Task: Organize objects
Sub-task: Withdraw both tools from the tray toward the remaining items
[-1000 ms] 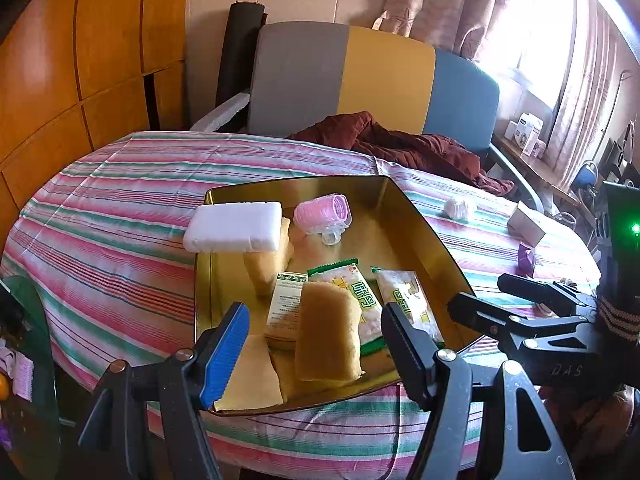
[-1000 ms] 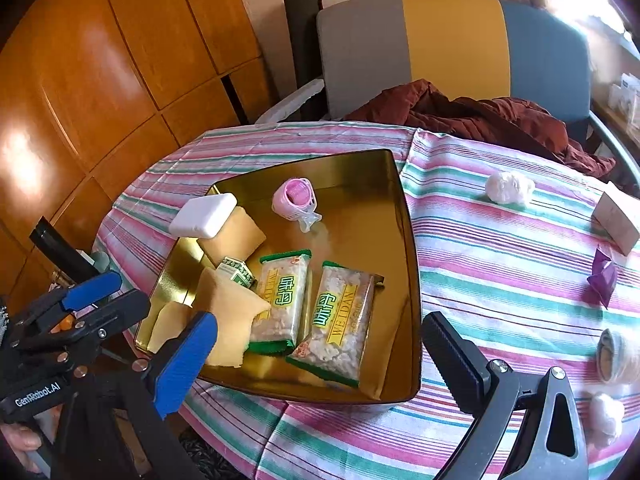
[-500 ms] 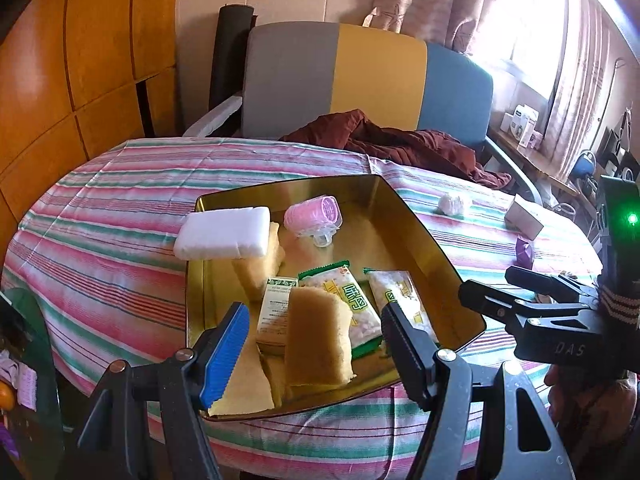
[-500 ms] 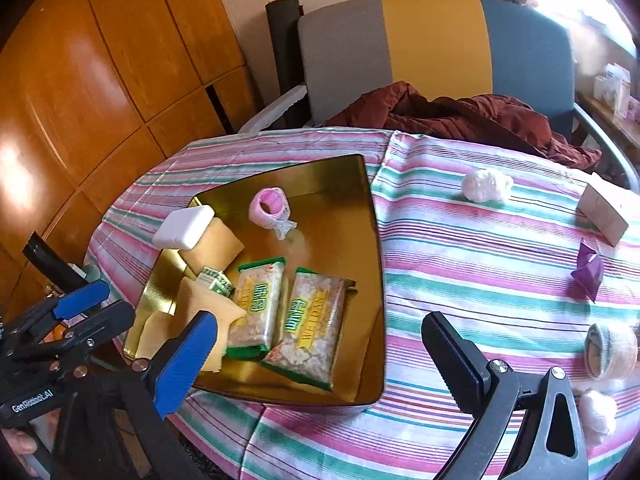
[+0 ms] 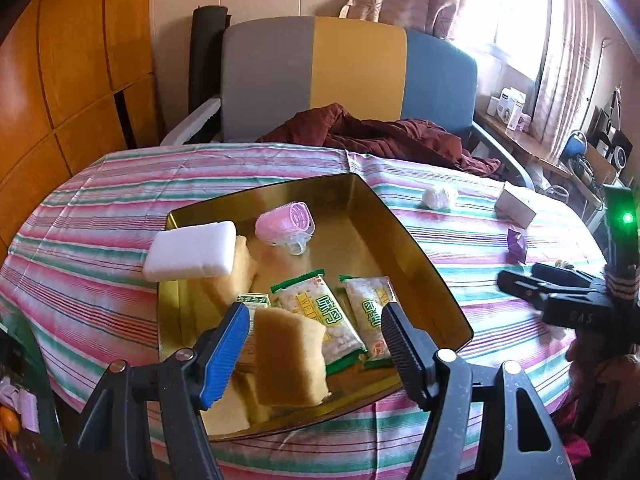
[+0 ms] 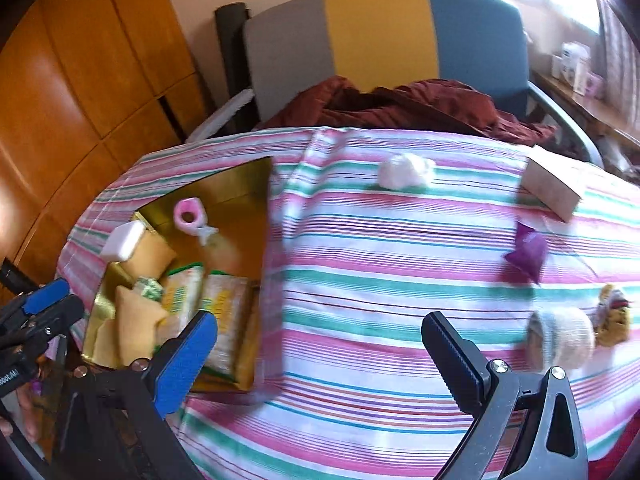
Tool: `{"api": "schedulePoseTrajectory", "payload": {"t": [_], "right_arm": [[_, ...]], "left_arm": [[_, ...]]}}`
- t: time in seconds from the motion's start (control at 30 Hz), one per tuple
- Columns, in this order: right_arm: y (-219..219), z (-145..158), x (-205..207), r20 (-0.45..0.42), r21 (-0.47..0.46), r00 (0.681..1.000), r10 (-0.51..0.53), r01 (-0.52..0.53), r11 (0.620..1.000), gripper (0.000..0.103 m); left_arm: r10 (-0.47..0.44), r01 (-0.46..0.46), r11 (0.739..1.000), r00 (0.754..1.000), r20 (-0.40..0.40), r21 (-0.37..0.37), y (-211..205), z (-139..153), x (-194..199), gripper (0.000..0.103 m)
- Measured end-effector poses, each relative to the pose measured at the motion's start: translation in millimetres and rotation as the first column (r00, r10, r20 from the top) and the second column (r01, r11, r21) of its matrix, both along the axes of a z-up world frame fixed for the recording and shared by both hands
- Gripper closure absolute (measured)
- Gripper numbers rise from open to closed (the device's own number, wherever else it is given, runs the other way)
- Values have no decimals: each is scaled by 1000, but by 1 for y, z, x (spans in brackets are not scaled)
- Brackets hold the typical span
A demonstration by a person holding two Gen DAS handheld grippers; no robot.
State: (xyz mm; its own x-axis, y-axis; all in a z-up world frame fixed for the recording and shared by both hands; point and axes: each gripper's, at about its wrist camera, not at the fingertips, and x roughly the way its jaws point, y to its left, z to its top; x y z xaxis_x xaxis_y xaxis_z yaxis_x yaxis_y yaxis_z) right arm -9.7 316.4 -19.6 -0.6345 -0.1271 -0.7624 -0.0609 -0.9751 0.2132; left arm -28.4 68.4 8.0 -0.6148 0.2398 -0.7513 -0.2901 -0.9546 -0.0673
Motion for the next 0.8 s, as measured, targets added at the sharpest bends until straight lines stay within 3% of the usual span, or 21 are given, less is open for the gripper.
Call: {"api": "schedulePoseTrajectory", "payload": {"t": [0.23, 0.47, 0.8], "right_arm": [[65, 7, 9, 9, 34, 993, -120, 119, 992, 0], [143, 15, 23, -5, 80, 960, -278, 278, 957, 0], [247, 10, 67, -41, -19, 834, -550, 550, 835, 0]], "left_arm": [[-47, 45, 998, 998, 35, 52, 13, 2, -11, 34], [-158, 157, 987, 987, 34, 26, 57, 7, -18, 34], [-257, 257, 966, 963, 79, 4, 129, 2, -49, 34]]}}
